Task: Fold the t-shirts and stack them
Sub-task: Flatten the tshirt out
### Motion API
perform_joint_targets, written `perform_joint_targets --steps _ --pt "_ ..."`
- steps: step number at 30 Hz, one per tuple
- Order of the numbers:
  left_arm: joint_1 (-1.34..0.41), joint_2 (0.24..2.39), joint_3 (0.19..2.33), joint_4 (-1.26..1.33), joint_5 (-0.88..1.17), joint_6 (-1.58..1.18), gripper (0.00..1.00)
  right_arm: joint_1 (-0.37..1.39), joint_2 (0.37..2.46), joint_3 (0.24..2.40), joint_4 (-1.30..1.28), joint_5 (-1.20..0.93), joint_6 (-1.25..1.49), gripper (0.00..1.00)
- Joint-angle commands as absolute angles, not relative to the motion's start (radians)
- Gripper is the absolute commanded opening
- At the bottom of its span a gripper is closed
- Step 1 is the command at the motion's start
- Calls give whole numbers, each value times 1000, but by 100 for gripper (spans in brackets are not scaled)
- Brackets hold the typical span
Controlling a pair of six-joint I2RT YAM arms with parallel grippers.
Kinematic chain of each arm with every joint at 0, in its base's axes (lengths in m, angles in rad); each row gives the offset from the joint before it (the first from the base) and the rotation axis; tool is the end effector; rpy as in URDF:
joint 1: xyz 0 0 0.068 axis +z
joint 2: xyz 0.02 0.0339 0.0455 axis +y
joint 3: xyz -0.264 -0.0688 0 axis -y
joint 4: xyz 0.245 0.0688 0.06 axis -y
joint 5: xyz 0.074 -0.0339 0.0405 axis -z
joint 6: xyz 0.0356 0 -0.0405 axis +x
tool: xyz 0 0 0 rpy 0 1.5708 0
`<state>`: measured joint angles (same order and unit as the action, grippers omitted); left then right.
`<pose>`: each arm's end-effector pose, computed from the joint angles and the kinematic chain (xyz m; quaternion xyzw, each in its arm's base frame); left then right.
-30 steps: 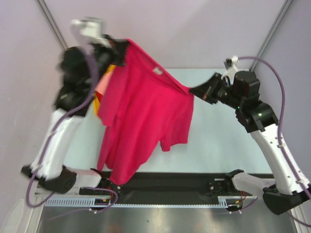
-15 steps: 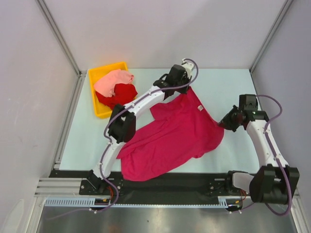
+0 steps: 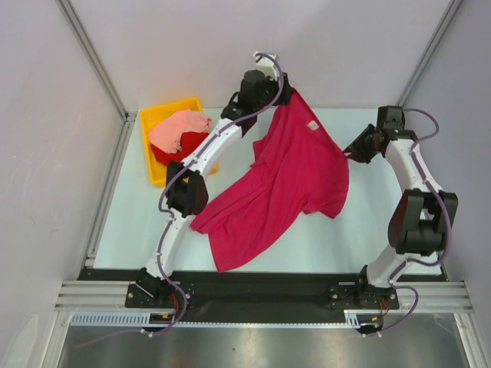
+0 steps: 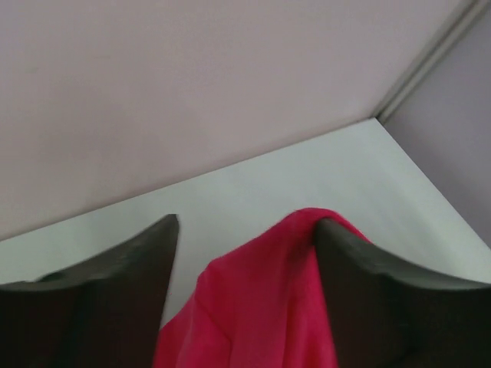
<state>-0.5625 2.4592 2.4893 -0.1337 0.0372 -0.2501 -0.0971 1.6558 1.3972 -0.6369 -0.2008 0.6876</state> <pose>0.4874 -0.3088 0.3360 0.1278 0.7317 -0.2773 0.6095 0.3617 -0.0281 0.2869 0.3283 0.8801 0.1864 0.2878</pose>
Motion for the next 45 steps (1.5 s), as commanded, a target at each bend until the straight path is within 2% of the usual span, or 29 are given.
perform_joint_targets --steps 1,2,3,4,5,7,9,12,14,15,16,17,19,22,25,31,34,40,45 --pt "-483 2419 2525 -133 -35 -249 80 -114 1768 1530 -742 -184 649 40" --pt "-480 2398 2508 -159 -37 -235 85 -112 1784 1552 -791 -163 637 54" --pt "-480 2367 2482 -178 -35 -210 87 -112 1796 1569 -816 -150 621 58" --pt "-482 2334 2400 -199 -32 -203 90 -112 1801 1580 -842 -128 591 67" --pt "-480 2259 2358 -210 -34 -202 90 -113 1795 1577 -869 -86 577 71" --pt "-485 2194 2253 -251 -20 -192 87 -107 1728 1531 -903 -83 546 72" --pt "-506 2112 2186 -306 -8 -170 88 -94 1671 1404 -891 -120 526 72" --pt "-537 2100 2157 -382 103 -144 100 -61 1583 1259 -862 -161 477 70" --pt "-567 2111 2178 -449 115 -140 100 -55 1550 1221 -829 -141 448 68" --pt "-581 2099 2174 -462 112 -134 98 -60 1551 1207 -821 -141 436 66" --pt "-595 2082 2128 -463 104 -127 92 -66 1557 1209 -821 -140 427 63" --pt "-621 2057 2096 -465 85 -124 89 -72 1571 1213 -821 -121 417 55" --pt "-644 1969 1952 -450 66 -130 84 -87 1621 1226 -827 -114 397 51" --pt "-661 1813 1720 -436 63 -192 77 -95 1684 1235 -821 -95 396 52" --pt "-661 1676 1488 -414 75 -254 75 -103 1741 1249 -773 -120 384 57" --pt "-666 1367 1183 -478 80 -356 74 -103 1819 1267 -712 -163 357 57" --pt "-666 1263 1093 -526 78 -411 73 -104 1836 1247 -672 -160 347 57" --pt "-666 1117 945 -558 94 -502 69 -104 1890 1253 -646 -155 339 48" --pt "-666 1063 930 -623 83 -514 67 -104 1870 1224 -660 -158 356 40"
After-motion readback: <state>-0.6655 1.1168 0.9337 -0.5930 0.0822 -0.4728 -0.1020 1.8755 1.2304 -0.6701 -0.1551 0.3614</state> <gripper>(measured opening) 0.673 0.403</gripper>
